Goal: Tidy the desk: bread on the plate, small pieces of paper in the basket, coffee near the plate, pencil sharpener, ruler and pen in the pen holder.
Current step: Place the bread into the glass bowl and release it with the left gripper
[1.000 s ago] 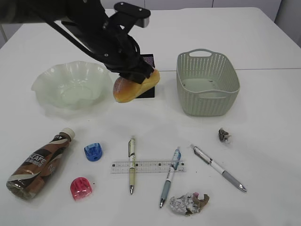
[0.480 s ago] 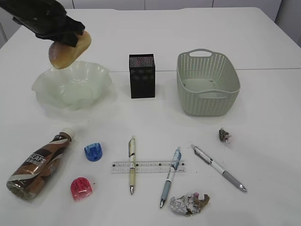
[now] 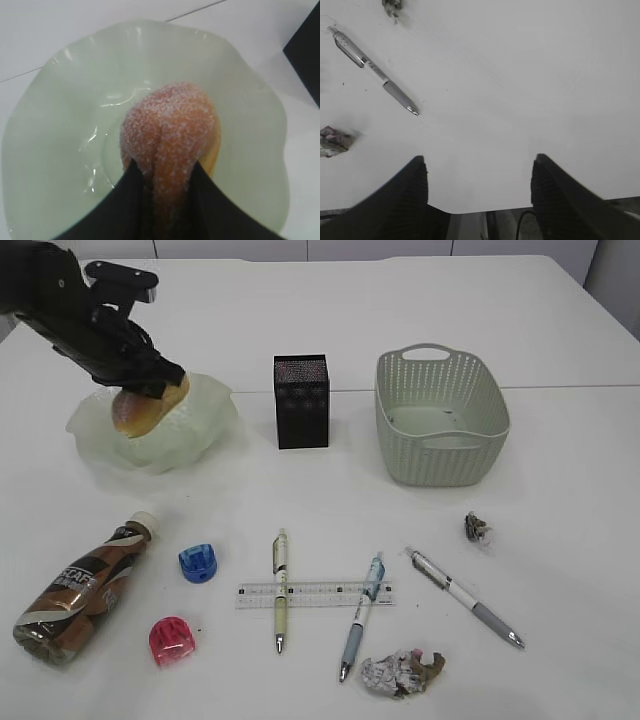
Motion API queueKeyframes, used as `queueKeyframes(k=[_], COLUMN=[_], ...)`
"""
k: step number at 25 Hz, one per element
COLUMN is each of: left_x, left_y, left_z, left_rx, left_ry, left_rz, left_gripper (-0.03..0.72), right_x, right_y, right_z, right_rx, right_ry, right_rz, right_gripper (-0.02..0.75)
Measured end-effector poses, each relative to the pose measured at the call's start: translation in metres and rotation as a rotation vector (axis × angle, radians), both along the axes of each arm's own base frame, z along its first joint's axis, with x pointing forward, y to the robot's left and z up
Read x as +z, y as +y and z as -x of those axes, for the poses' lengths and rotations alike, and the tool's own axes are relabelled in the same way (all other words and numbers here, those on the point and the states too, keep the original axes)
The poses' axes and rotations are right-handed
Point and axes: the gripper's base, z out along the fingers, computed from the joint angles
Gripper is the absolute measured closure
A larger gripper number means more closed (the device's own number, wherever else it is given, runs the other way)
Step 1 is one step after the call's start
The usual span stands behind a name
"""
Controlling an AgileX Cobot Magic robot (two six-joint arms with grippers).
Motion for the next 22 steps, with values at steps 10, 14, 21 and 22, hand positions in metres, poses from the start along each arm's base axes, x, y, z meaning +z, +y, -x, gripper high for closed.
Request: queueKeyframes(k=[10, 14, 21, 22], left_x=[-0.028, -0.028, -0.017, -0.015], left_y=[0.0, 0.004, 0.004, 0.004], left_z=[-0.007, -0.008, -0.012, -0.013], left_rx=[0.032, 0.087, 0.105, 0.104], left_ry=[0.019, 0.032, 0.038, 0.032], left_rz=[0.013, 0.048, 0.055, 0.055], left_gripper=[0.19, 0.125, 0.116, 0.115], right_x=[0.0, 0.0, 0.0, 0.0], right_y=[0.003, 0.003, 0.004, 0.005], right_z=[0.0, 0.0, 0.0, 0.0], right_rx=[-0.051, -0.06, -0.067, -0.067], right_ry=[0.002, 0.002, 0.003, 0.003], right_rz=[-0.044, -0.052, -0.064, -0.069], right_gripper=[0.26, 0.26, 0.26, 0.26])
